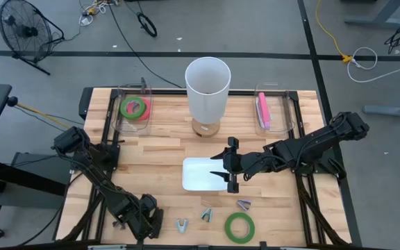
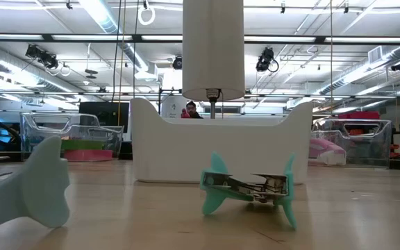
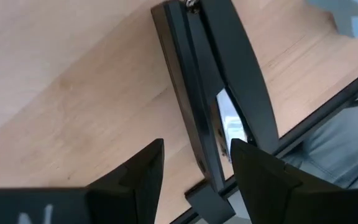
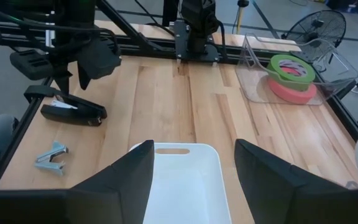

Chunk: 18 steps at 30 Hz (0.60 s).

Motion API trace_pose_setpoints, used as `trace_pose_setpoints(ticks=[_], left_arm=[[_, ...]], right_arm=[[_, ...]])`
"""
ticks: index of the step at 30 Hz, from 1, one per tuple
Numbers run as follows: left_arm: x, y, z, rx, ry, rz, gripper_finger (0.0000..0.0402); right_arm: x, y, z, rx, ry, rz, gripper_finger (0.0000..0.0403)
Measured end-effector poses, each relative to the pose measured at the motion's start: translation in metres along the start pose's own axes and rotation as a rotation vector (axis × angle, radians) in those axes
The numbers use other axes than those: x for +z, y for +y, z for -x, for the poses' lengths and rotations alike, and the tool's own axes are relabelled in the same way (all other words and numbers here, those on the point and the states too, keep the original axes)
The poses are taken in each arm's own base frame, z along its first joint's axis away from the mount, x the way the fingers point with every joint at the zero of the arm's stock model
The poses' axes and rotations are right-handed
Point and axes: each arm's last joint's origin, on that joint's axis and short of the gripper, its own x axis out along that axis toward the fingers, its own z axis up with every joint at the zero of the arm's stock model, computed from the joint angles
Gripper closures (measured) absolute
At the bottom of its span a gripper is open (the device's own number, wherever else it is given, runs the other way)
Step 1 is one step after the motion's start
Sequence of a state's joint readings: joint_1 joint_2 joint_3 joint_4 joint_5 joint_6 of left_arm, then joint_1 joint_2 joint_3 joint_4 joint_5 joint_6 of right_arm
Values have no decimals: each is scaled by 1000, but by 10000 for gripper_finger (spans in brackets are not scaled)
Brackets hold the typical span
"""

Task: Pick and place Stapler, Stapler remover, tape
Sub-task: Put the black stapler into the right transparent bin

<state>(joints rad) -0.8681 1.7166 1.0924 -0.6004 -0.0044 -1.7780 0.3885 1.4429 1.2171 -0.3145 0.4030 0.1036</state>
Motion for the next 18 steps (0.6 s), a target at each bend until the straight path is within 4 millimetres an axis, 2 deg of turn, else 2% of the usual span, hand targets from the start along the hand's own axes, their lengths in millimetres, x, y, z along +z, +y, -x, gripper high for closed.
trace_pose_setpoints(ticks=[7, 18], left_arm=[[1, 0, -1, 0, -18, 4, 211], [1, 4, -25, 97, 42, 0, 221]], right_arm=[[0, 0, 0, 0, 0, 0, 179], [0, 0, 0, 0, -1, 2, 179]])
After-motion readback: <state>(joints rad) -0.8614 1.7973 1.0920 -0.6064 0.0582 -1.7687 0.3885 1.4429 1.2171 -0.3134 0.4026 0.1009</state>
